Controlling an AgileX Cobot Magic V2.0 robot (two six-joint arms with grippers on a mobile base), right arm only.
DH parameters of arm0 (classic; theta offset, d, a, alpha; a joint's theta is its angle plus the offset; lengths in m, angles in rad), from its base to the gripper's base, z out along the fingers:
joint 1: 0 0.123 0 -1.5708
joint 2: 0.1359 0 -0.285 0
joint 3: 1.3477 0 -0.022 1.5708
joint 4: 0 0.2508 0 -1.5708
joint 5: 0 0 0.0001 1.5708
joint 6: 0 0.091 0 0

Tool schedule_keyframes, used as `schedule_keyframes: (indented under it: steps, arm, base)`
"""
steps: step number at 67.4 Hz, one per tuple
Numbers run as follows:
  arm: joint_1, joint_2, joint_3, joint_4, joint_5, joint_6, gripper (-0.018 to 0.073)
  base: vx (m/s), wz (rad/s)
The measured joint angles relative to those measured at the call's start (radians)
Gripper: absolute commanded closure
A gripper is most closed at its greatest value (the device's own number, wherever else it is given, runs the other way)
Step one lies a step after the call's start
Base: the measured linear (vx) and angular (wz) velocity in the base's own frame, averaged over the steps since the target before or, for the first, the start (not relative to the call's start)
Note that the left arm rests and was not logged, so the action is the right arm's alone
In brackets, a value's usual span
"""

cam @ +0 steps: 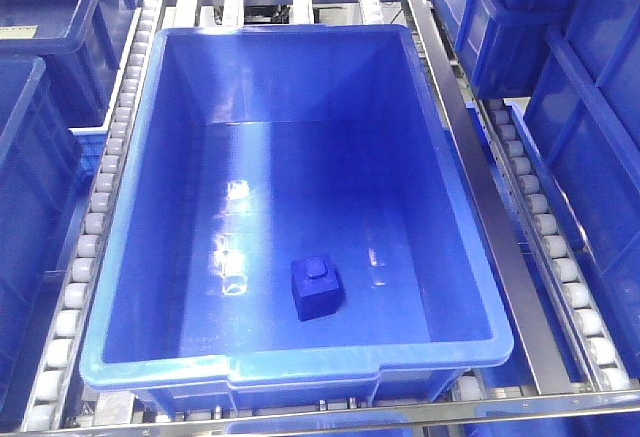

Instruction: Pour parts from conveyor to right shelf

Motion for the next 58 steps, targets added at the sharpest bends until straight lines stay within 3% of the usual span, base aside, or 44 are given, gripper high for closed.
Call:
schedule_keyframes:
  steps: [58]
  arm:
    - [-0.001, 0.0, 0.0, 0.0, 0.006, 0.0, 0.0569]
  base:
    - [0.0, 0.0]
